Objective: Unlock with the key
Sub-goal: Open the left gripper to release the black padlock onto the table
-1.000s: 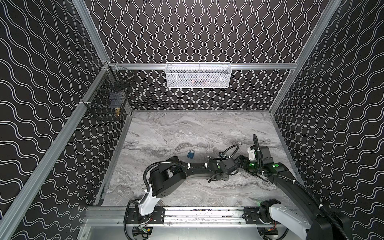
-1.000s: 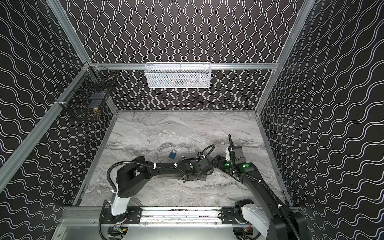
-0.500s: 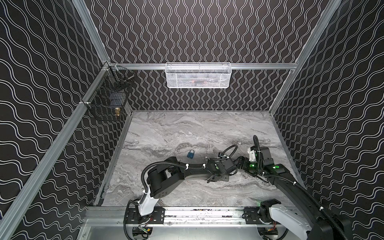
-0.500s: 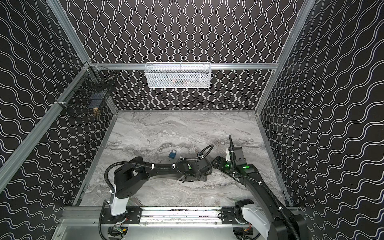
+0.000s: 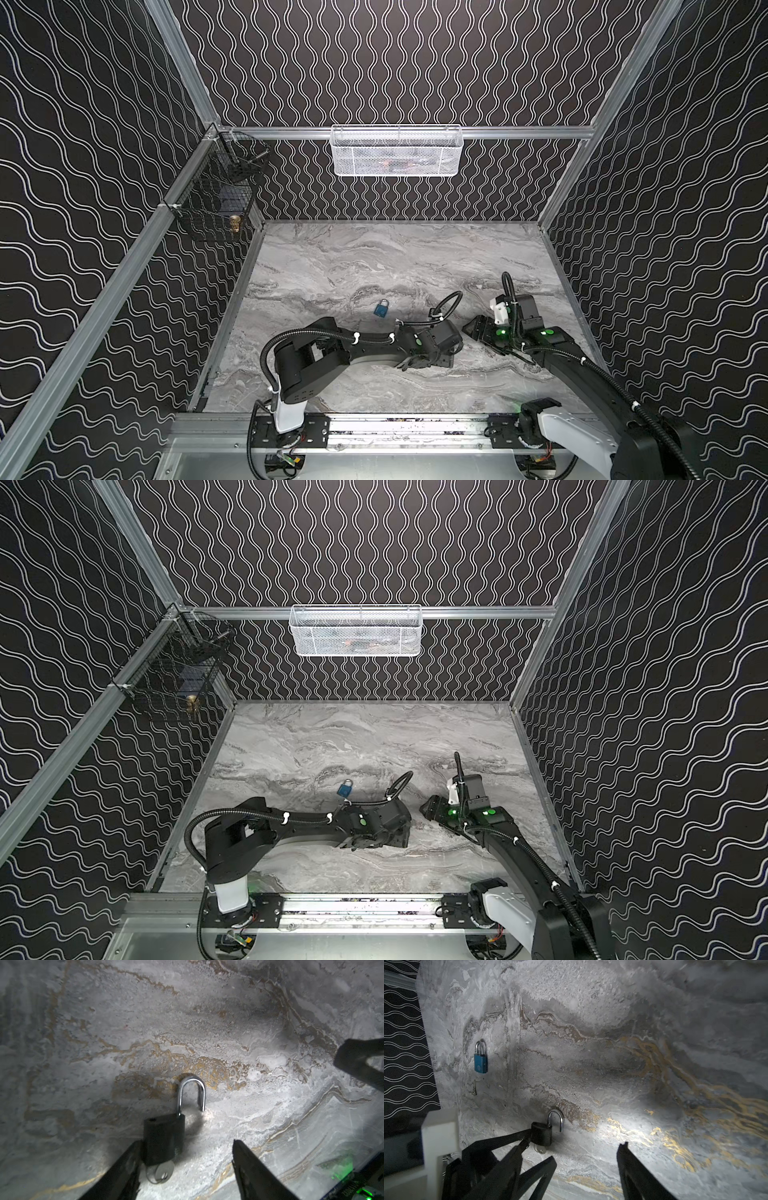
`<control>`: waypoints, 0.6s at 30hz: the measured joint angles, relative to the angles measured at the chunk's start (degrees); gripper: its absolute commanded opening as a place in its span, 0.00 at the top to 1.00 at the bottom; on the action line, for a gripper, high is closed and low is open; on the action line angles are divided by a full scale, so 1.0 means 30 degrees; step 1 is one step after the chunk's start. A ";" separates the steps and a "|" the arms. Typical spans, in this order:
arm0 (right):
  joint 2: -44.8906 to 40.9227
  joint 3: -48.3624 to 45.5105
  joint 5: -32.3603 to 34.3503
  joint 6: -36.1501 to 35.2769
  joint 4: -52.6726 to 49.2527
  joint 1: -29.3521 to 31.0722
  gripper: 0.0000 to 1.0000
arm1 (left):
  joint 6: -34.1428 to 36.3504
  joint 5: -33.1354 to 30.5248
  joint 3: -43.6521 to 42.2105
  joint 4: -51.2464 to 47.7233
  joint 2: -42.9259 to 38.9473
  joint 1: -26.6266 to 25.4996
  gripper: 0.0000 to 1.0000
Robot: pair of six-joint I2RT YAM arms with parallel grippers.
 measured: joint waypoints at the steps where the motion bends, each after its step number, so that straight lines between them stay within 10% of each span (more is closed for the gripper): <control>1: 0.0000 -0.0022 -0.0066 0.0007 0.0131 0.0007 0.28 | -0.0058 -0.0044 0.0000 0.0044 0.0000 0.0007 0.41; 10: -0.0087 -0.0503 -0.0576 0.0073 0.0663 0.0007 0.30 | -0.0488 -0.0867 0.1647 -0.1486 0.1355 0.0073 0.51; 18: -0.0517 -0.0554 -0.0678 0.0058 0.0707 0.0007 0.29 | -0.0423 -0.1610 0.2441 -0.1938 0.2091 0.0131 0.37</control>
